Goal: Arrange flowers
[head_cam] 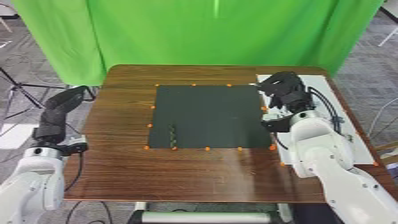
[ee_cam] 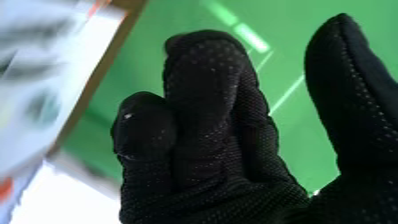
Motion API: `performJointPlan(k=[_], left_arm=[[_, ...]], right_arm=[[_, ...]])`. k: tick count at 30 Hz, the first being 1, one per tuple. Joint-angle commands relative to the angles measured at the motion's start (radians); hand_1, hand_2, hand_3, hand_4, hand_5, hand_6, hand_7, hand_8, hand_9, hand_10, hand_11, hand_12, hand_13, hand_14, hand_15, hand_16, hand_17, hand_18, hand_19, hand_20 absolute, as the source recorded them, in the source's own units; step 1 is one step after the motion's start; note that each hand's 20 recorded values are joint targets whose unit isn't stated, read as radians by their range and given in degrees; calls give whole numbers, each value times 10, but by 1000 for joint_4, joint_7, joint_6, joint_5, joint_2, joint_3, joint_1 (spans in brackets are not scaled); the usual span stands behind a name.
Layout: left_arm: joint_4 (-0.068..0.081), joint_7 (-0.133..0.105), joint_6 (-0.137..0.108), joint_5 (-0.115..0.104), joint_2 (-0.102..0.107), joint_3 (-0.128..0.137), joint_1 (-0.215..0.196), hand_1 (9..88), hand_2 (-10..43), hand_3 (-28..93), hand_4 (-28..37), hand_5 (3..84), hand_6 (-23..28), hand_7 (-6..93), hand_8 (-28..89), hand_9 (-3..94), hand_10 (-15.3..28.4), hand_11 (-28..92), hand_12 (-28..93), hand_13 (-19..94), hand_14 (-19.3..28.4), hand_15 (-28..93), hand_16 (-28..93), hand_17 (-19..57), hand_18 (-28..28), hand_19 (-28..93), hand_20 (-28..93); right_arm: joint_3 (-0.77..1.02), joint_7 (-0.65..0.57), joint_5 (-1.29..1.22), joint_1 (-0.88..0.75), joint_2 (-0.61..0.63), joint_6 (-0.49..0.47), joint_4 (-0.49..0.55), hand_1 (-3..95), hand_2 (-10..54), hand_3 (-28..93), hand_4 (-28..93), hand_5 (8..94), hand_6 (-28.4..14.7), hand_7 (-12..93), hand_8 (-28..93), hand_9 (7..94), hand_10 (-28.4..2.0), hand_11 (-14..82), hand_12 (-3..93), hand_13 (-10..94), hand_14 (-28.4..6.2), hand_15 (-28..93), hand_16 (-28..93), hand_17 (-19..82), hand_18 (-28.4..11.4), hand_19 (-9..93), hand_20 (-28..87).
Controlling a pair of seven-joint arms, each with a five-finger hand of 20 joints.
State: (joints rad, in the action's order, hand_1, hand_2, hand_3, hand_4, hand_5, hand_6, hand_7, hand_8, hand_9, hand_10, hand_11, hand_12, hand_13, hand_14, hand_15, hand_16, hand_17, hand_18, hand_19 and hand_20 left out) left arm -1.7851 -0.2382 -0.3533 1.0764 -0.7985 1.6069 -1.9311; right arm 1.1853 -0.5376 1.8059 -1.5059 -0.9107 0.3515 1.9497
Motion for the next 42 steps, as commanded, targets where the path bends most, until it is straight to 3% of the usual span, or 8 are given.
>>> performJointPlan(k=[1, 6, 10, 22, 29, 34, 38, 42], left_arm=[[10, 17, 49, 40, -19, -20, 15, 268, -2, 663, -229, 394, 50, 126, -72, 346, 121, 169, 93, 258, 126, 58, -15, 20, 70, 6, 105], [15, 17, 54, 41, -23, -22, 12, 269, -3, 661, -225, 396, 51, 128, -72, 349, 121, 171, 93, 261, 127, 59, -15, 21, 71, 9, 106], [7, 19, 52, 43, -29, -1, -15, 271, -6, 661, -223, 398, 51, 128, -73, 350, 122, 171, 92, 262, 127, 60, -15, 22, 72, 10, 107], [12, 23, 74, 50, -40, -13, -14, 272, -5, 657, -222, 402, 52, 129, -73, 354, 123, 177, 92, 267, 129, 62, -15, 24, 72, 11, 107], [0, 36, 86, 58, -50, 1, -36, 274, -3, 656, -221, 402, 51, 129, -74, 355, 123, 177, 91, 270, 130, 63, -15, 25, 72, 12, 107], [-9, 48, 98, 60, -61, 6, -44, 275, -2, 654, -221, 402, 52, 129, -74, 355, 123, 176, 91, 271, 131, 64, -14, 25, 72, 12, 108], [-12, 58, 110, 68, -65, 5, -42, 276, 0, 655, -219, 402, 52, 128, -73, 355, 124, 176, 91, 272, 131, 64, -14, 25, 72, 13, 108], [-16, 63, 115, 66, -63, 10, -43, 278, 2, 652, -220, 402, 52, 128, -73, 355, 124, 176, 91, 272, 132, 64, -14, 25, 73, 13, 108]], right_arm=[[110, -55, 204, -166, 62, -114, 23, 335, -95, 553, -175, 505, -58, 275, -82, 581, -186, 171, 261, 842, -62, 472, 320, 644, -88, 885, 332], [269, -95, 266, -346, 85, -137, 77, 279, -95, 493, -248, 483, -69, 157, -44, 537, -198, 97, 249, 825, -71, 474, 311, 626, -96, 880, 340], [362, -119, 305, -457, 85, -119, 94, 282, -95, 406, -269, 468, -73, 113, -30, 525, -205, 74, 248, 818, -77, 473, 310, 612, -108, 877, 348], [439, -203, 424, -568, 61, -121, 35, 274, -95, 507, -232, 479, -66, 125, -30, 543, -197, 84, 248, 824, -77, 487, 305, 610, -113, 885, 347], [437, -219, 451, -574, 66, -130, -13, 288, -95, 529, -223, 486, -60, 137, -38, 555, -191, 95, 246, 831, -73, 491, 306, 609, -114, 892, 349], [407, -256, 463, -550, 65, -153, -45, 402, -95, 578, -228, 505, -46, 179, -52, 611, -175, 161, 248, 842, -60, 515, 308, 617, -105, 909, 348], [377, -248, 492, -539, 69, -60, -79, 505, -95, 585, -235, 575, -20, 228, -68, 723, -149, 243, 245, 873, -41, 520, 312, 633, -88, 921, 353], [356, -226, 526, -516, 85, 67, -101, 614, -95, 495, -209, 673, -12, 246, 96, 835, -123, 256, 319, 916, -24, 504, 321, 656, -79, 927, 370]])
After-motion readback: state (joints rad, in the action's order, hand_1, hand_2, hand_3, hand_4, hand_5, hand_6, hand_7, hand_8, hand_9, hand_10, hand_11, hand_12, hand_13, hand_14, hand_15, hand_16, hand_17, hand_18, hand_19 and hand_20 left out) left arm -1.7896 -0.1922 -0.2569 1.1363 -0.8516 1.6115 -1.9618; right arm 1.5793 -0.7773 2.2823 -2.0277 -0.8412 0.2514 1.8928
